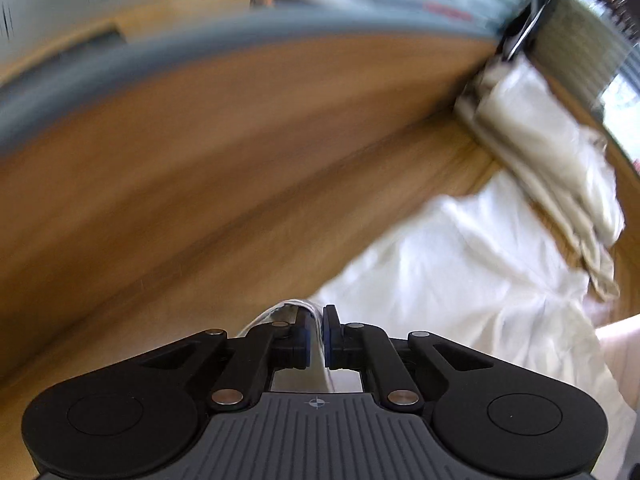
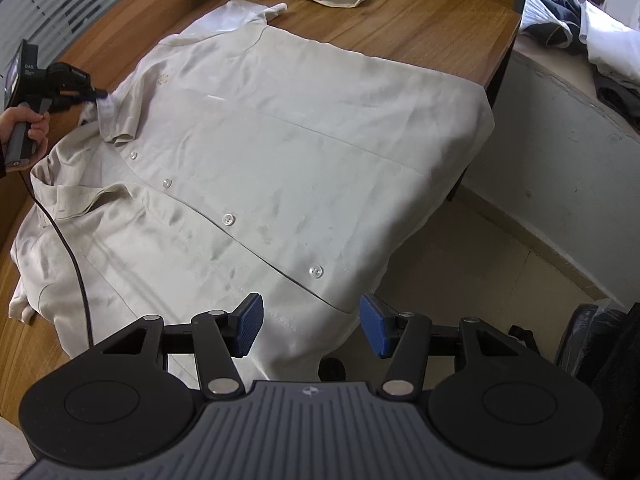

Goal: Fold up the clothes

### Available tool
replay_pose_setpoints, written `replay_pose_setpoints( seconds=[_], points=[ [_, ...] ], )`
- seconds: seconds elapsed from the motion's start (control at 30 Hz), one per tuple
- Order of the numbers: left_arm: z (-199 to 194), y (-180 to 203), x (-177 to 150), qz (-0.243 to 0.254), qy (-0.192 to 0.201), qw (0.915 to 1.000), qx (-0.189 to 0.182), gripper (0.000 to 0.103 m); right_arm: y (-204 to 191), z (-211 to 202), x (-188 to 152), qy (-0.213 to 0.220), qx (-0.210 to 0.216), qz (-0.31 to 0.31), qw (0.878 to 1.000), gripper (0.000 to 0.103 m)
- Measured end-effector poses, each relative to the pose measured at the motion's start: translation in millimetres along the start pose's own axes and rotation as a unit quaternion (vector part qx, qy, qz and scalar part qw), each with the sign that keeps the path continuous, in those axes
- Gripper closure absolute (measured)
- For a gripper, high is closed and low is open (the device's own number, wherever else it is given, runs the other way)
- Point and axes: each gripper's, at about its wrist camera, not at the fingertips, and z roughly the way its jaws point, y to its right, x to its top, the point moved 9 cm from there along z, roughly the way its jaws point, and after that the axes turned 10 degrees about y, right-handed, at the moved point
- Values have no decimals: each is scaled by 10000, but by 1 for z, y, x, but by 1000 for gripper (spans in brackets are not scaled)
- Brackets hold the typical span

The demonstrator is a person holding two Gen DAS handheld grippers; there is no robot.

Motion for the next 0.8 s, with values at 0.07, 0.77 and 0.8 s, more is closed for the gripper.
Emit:
replay_pose_setpoints(
  seconds=[0.07, 0.77, 0.8],
  points=[
    [-4, 0, 14, 102, 308, 9995, 52, 96, -1, 0, 1, 8, -22, -30, 10000, 43],
    [-9, 25, 18, 1429, -134, 9894, -199, 53, -11, -3, -2, -13, -76, -199, 9998, 43],
    [-8, 24, 9, 1467, -263, 9886, -202, 53, -12, -3, -1, -7, -77, -202, 9998, 43]
  ],
)
